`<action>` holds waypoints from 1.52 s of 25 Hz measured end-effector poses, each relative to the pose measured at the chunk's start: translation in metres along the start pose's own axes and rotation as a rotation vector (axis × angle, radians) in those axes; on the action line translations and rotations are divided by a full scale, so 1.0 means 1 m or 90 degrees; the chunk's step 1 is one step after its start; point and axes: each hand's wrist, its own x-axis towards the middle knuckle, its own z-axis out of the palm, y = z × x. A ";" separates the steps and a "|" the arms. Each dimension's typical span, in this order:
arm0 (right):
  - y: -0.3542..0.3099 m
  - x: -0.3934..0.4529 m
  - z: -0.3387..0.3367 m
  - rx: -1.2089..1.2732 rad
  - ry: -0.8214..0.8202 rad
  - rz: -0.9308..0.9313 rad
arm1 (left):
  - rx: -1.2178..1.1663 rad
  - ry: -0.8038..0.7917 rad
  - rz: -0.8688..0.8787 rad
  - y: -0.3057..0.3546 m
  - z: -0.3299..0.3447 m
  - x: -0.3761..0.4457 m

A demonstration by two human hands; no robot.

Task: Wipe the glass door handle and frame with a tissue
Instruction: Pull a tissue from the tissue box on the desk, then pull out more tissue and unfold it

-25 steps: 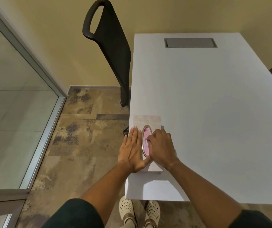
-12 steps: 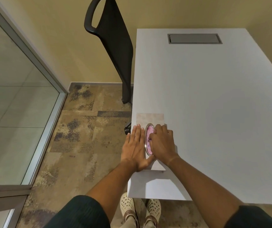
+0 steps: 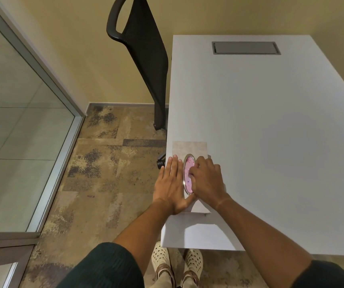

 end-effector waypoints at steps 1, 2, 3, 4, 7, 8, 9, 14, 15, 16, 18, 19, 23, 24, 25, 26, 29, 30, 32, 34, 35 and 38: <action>0.001 0.000 -0.001 0.006 0.004 0.001 | 0.003 -0.001 -0.001 0.000 0.001 0.001; 0.002 -0.001 -0.003 0.016 0.009 0.004 | 0.005 -0.002 -0.001 0.000 0.001 0.001; 0.002 -0.001 -0.004 0.027 0.015 0.009 | 0.005 -0.001 -0.003 -0.001 0.002 0.001; 0.003 -0.001 -0.005 0.037 0.019 0.014 | 0.004 0.002 -0.004 -0.001 0.002 0.001; 0.004 0.000 -0.008 0.056 0.035 0.022 | -0.005 0.013 -0.004 0.000 0.003 0.000; 0.005 0.000 -0.009 0.068 0.046 0.024 | -0.009 0.017 -0.003 0.000 0.003 0.000; 0.006 0.000 -0.010 0.082 0.061 0.024 | -0.012 0.022 -0.002 0.000 0.002 -0.001; 0.008 0.004 -0.022 0.143 0.176 0.021 | -0.015 0.021 0.001 0.000 0.002 -0.001; 0.009 0.006 -0.026 0.162 0.207 0.020 | -0.011 0.017 0.000 -0.001 0.002 -0.001; 0.010 0.009 -0.030 0.181 0.233 0.015 | -0.005 0.012 -0.002 -0.001 0.002 -0.001; 0.013 0.013 -0.038 0.234 0.262 0.016 | 0.003 0.006 -0.005 -0.002 0.003 0.000; 0.015 0.014 -0.041 0.280 0.271 0.028 | 0.002 0.005 -0.004 -0.002 0.003 0.000; 0.024 0.017 -0.049 0.434 0.300 0.056 | -0.012 0.013 0.004 -0.002 0.002 -0.001; 0.025 0.018 -0.049 0.454 0.296 0.059 | -0.011 0.013 0.005 -0.002 0.001 -0.001; 0.025 0.018 -0.050 0.473 0.289 0.069 | -0.009 0.012 0.004 -0.002 0.000 -0.001; 0.026 0.018 -0.051 0.495 0.282 0.084 | -0.009 0.010 0.004 -0.002 0.000 -0.001; 0.025 0.018 -0.054 0.543 0.265 0.118 | -0.011 0.010 -0.002 -0.001 -0.007 0.000; 0.025 0.018 -0.055 0.554 0.260 0.122 | -0.017 0.016 -0.009 -0.001 -0.012 0.001; 0.024 0.019 -0.059 0.586 0.262 0.131 | -0.058 0.045 -0.027 0.000 -0.025 0.001; 0.024 0.023 -0.065 0.654 0.235 0.171 | -0.188 0.107 -0.059 0.001 -0.045 0.002; 0.025 0.025 -0.069 0.707 0.207 0.198 | -0.279 0.152 -0.076 0.002 -0.056 0.002; 0.025 0.026 -0.080 0.866 0.123 0.237 | -0.504 0.274 -0.092 0.009 -0.089 0.002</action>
